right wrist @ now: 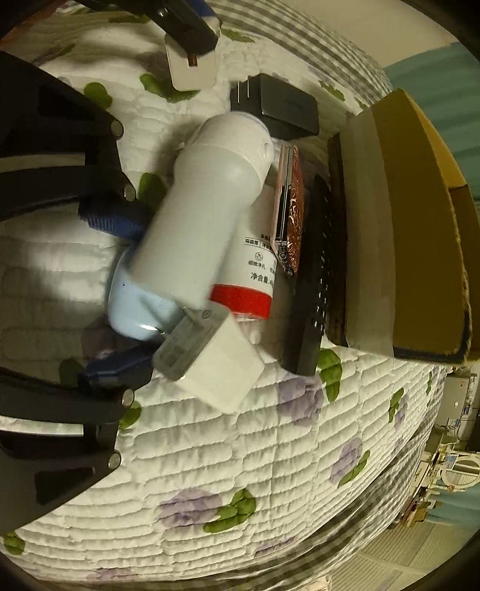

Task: Organize rigid objects
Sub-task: 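Grasp the light-blue earbud case with the right tool while the left tool lifts the adapter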

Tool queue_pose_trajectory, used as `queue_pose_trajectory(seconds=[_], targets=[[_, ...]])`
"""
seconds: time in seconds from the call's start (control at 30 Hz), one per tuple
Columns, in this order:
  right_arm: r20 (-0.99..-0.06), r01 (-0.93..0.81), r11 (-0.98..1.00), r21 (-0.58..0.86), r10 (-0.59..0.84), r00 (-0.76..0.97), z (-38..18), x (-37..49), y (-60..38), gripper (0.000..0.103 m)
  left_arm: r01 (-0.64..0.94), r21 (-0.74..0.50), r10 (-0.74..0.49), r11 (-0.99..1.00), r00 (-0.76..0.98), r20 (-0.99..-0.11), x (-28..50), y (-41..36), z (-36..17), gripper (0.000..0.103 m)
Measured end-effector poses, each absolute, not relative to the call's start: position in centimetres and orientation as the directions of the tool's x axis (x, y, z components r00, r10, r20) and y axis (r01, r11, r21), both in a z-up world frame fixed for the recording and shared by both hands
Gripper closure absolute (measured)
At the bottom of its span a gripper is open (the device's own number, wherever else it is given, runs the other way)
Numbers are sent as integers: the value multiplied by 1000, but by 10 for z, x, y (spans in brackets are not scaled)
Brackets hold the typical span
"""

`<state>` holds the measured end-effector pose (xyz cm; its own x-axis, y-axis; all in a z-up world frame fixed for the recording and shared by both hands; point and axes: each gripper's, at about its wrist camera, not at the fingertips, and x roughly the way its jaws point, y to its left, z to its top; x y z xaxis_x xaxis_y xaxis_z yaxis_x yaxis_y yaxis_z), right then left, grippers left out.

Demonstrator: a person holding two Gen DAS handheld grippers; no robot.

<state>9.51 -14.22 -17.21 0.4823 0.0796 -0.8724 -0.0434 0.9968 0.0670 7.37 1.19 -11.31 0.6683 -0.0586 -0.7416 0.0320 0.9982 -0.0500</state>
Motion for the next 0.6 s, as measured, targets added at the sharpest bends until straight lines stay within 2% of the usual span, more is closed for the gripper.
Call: queue_pose_trajectory(seconds=[0.33, 0.6], targets=[[-865, -99, 994, 52, 94, 492, -137, 46, -142, 50, 85, -65, -106, 994, 707, -699, 53, -5, -74, 52], [-748, -116, 990, 86, 141, 648, -33, 58, -165, 50, 154, -91, -177, 984, 782, -598, 65, -12, 1, 52]])
